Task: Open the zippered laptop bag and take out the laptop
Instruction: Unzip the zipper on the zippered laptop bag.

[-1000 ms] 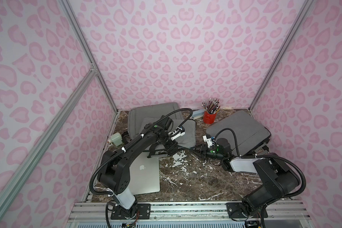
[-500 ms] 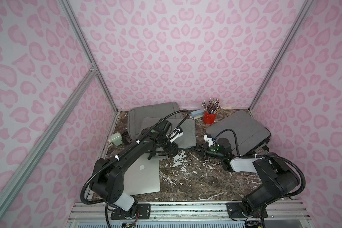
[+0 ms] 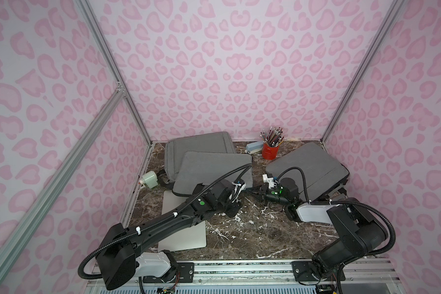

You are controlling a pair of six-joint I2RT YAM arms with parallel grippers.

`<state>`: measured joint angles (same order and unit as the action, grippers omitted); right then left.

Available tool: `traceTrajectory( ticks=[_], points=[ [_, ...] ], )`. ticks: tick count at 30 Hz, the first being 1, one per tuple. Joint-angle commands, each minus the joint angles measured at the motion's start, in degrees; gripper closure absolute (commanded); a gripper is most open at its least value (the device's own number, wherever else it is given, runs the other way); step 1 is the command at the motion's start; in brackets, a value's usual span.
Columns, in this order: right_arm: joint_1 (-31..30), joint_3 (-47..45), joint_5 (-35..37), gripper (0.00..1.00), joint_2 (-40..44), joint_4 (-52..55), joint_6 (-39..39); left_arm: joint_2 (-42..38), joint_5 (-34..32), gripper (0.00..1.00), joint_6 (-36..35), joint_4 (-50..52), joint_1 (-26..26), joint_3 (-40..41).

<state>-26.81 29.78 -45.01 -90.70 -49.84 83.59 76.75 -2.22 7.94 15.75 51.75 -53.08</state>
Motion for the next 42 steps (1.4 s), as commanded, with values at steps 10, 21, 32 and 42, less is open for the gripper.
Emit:
traceTrajectory(
  ticks=[10, 21, 32, 42],
  points=[
    [-0.34, -0.66, 0.54, 1.00, 1.25, -7.16, 5.43, 11.50, -7.14, 0.52, 4.52, -19.44, 2.82, -1.52],
    [0.09, -1.79, -0.06, 1.00, 0.08, -10.87, 8.12, 13.98, -7.01, 0.80, 3.00, -21.96, 2.01, -0.29],
    [0.43, -2.27, 0.58, 1.00, 0.75, -9.65, 7.42, 14.06, -4.29, 0.98, 1.55, -21.71, 1.60, -0.63],
    [1.49, -2.09, 2.42, 1.00, 2.95, -4.18, 4.17, 10.45, -5.58, 0.98, 1.17, -17.35, 1.60, 1.59]
  ],
)
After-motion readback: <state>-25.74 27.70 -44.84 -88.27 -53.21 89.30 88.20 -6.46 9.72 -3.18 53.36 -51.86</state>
